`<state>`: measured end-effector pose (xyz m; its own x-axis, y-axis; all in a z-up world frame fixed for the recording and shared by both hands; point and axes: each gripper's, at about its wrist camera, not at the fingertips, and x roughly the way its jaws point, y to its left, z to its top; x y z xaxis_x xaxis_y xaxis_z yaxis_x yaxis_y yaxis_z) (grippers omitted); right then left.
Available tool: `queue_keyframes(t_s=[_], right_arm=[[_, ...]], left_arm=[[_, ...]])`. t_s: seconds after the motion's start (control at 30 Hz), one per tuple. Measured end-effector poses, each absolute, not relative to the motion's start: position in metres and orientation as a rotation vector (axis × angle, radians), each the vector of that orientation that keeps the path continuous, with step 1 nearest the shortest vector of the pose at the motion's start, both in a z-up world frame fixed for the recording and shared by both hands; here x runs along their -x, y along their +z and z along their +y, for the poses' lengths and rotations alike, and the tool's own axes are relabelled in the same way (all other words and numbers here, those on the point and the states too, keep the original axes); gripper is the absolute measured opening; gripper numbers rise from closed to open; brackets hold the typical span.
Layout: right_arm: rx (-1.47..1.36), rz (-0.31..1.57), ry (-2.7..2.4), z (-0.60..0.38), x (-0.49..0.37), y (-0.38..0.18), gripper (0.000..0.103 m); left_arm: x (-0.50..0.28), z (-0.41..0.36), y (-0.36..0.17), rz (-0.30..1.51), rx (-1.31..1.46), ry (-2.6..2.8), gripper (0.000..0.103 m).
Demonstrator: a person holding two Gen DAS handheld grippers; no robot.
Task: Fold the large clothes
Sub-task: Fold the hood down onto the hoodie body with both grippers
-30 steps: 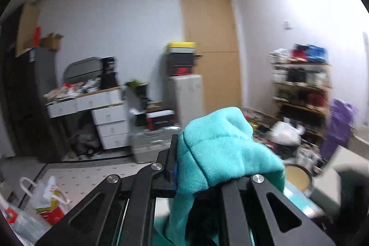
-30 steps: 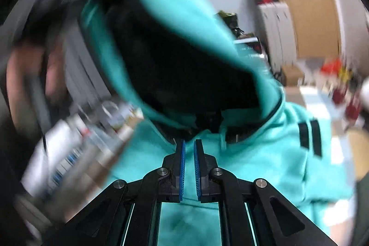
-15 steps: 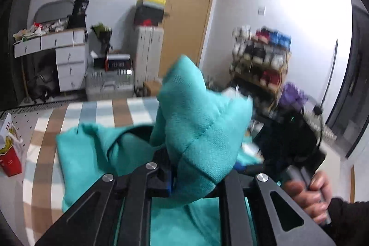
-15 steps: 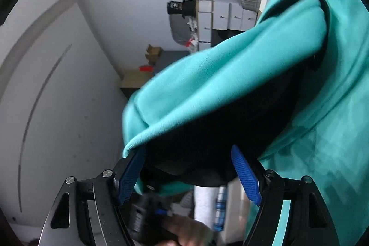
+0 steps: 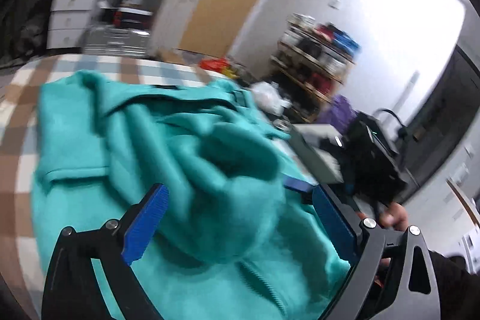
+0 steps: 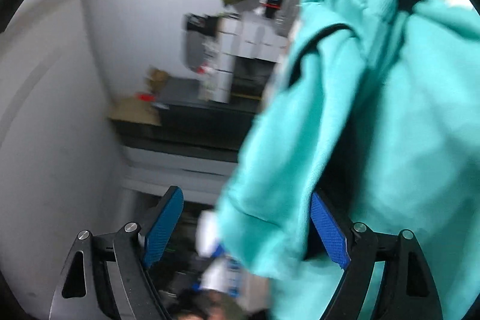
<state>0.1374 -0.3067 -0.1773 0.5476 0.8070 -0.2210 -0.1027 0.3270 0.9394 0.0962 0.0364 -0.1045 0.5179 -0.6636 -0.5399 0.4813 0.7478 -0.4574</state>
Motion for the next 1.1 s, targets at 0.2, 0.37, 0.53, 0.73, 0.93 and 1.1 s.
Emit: queue_keyframes(t_s=[0.2, 0.37, 0.53, 0.73, 0.93, 1.1], right_arm=[[-0.793, 0.949, 0.462, -0.276, -0.16, -0.176, 0.083], [-0.318, 1.087, 0.188, -0.239, -0.204, -0.181, 0.042], [-0.056, 1.173, 0.128, -0.214, -0.241, -0.187, 0.035], [-0.005, 1.2, 0.195, -0.202, -0.27, -0.186, 0.035], [-0.134, 1.11, 0.305, -0.197, -0.304, -0.184, 0.033], [-0.174, 1.087, 0.326, -0.184, -0.335, -0.182, 0.032]], left_arm=[[-0.129, 0.054, -0.158, 0.978, 0.311, -0.458, 0.094], [-0.154, 0.047, -0.178, 1.071, 0.251, -0.371, 0.094], [-0.187, 0.029, -0.177, 1.142, 0.26, -0.349, 0.094], [-0.223, 0.02, -0.181, 1.149, 0.223, -0.326, 0.094], [-0.265, 0.009, -0.177, 1.138, 0.135, -0.376, 0.094], [-0.297, 0.007, -0.189, 1.152, 0.055, -0.342, 0.094]])
